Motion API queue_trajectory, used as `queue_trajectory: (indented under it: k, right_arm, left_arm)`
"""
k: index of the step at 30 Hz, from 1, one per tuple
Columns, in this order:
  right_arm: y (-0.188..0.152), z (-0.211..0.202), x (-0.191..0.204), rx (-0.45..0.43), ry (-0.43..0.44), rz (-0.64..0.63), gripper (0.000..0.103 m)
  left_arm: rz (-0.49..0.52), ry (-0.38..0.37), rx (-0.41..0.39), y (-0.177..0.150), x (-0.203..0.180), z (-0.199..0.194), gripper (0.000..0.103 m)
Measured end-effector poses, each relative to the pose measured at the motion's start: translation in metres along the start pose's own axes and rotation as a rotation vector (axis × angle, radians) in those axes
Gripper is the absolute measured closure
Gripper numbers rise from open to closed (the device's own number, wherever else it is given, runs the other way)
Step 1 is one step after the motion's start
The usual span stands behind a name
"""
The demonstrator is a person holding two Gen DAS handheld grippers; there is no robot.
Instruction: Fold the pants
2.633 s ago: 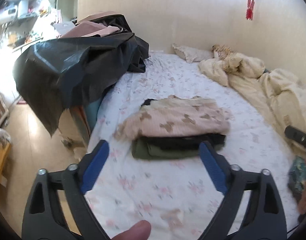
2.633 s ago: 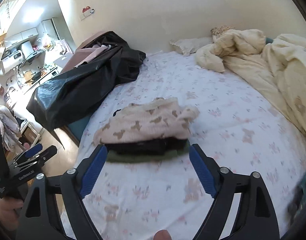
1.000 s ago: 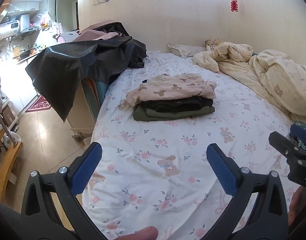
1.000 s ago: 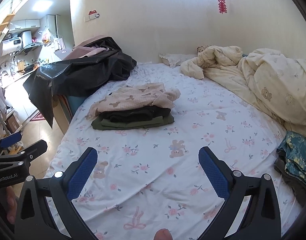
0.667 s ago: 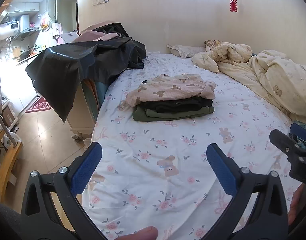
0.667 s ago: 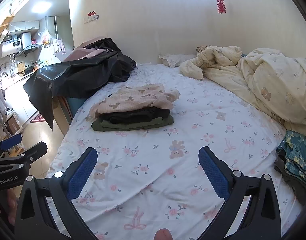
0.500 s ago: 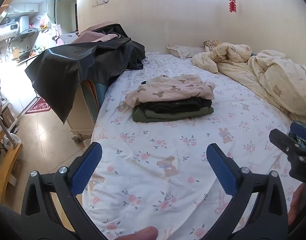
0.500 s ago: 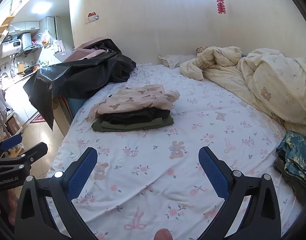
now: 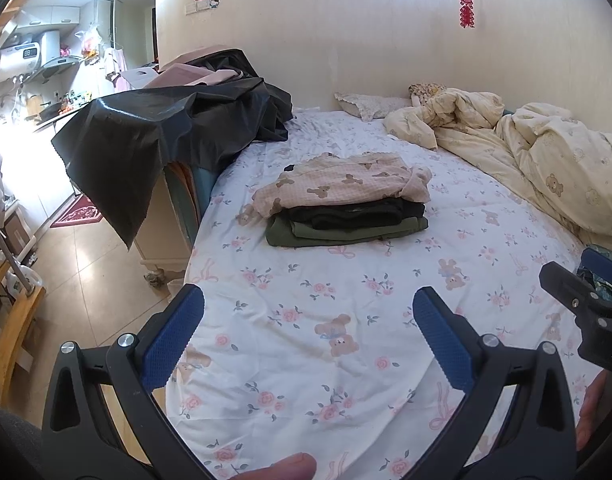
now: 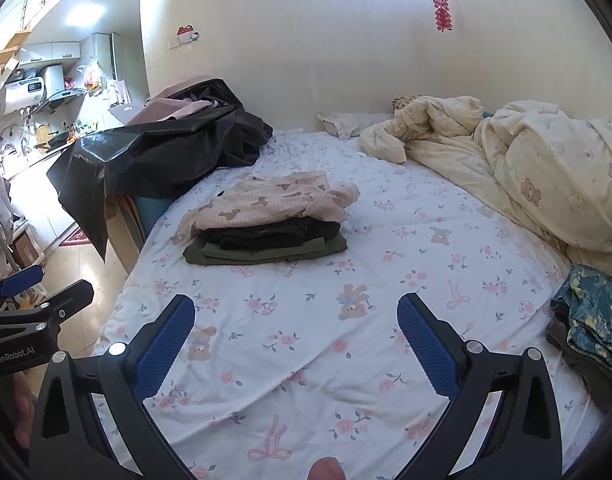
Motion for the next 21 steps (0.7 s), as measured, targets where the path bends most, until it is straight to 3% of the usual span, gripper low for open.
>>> queue_trajectory:
  k: [21]
  right_arm:
    - [0.0004,-0.0014,0.0005,0.000,-0.003,-0.003,0.000]
  left_arm:
    - [-0.006,-0.018,0.004,-0.0017,0.0005,0.0018,0.000]
Point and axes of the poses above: each gripper's, at about its wrist camera, not at the fingertips, and z roughly the way its jaws point, x to its left, y to its top, the point moved 4 cm from there along z, roughly the way its jaws point, and after that the axes turned 2 degrees about x, right-handed, at the moved point
